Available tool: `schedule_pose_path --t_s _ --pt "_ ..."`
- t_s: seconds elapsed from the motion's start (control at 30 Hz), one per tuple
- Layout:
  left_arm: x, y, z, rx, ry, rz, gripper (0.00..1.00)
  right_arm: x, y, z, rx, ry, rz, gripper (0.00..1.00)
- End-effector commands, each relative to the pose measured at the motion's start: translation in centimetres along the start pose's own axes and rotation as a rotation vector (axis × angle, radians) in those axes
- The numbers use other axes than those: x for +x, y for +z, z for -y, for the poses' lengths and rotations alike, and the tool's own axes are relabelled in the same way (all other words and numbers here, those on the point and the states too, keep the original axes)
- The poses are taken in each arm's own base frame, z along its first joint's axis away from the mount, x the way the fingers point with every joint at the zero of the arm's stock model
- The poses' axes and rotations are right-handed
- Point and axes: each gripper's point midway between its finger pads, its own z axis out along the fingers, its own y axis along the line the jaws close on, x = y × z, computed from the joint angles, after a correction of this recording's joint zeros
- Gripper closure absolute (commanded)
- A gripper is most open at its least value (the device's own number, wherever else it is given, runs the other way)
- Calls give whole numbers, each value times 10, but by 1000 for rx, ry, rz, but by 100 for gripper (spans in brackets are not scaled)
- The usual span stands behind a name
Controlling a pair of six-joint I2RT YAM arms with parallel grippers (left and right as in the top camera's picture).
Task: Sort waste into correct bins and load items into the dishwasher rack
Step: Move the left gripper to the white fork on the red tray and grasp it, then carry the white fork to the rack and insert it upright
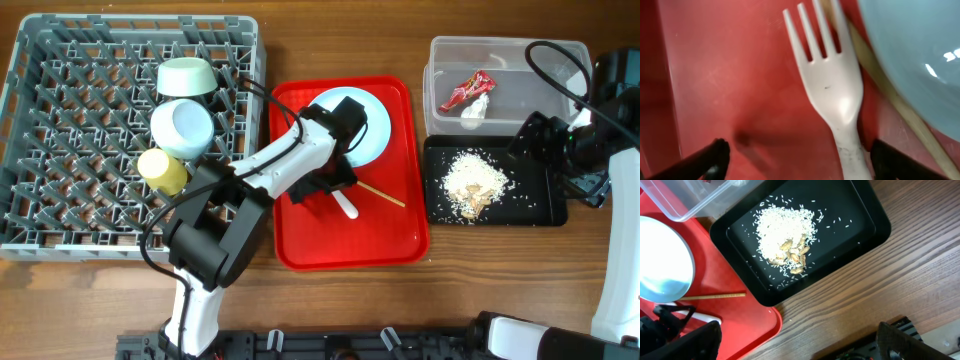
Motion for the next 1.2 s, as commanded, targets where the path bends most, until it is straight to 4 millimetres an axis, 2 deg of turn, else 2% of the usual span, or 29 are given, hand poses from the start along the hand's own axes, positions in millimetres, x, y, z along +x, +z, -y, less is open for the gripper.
schedule_pose_path --t_s 0.0,0.07,0.23,0.37,0.57,0.8,1.0,1.17 --pt "4 13 -7 -54 -10 -12 34 -1 -9 2 -5 1 31 0" --pt "5 13 -7 -55 -9 -12 44 -1 -9 2 -4 1 29 0" --pt "5 13 -7 -55 -8 -12 54 0 -9 2 -4 1 29 0" --pt "6 13 -6 -53 -8 -16 66 0 -9 2 -4 1 28 0" --pt "13 15 -3 -36 -2 -43 63 0 -9 2 -4 1 29 0" --pt "21 33 -9 -42 4 -51 66 0 -9 2 -4 1 28 0" --pt "22 34 -11 -48 4 -54 75 0 -9 2 -4 0 29 0" --pt "21 34 -11 -48 10 -54 91 0 -9 2 -4 0 28 0"
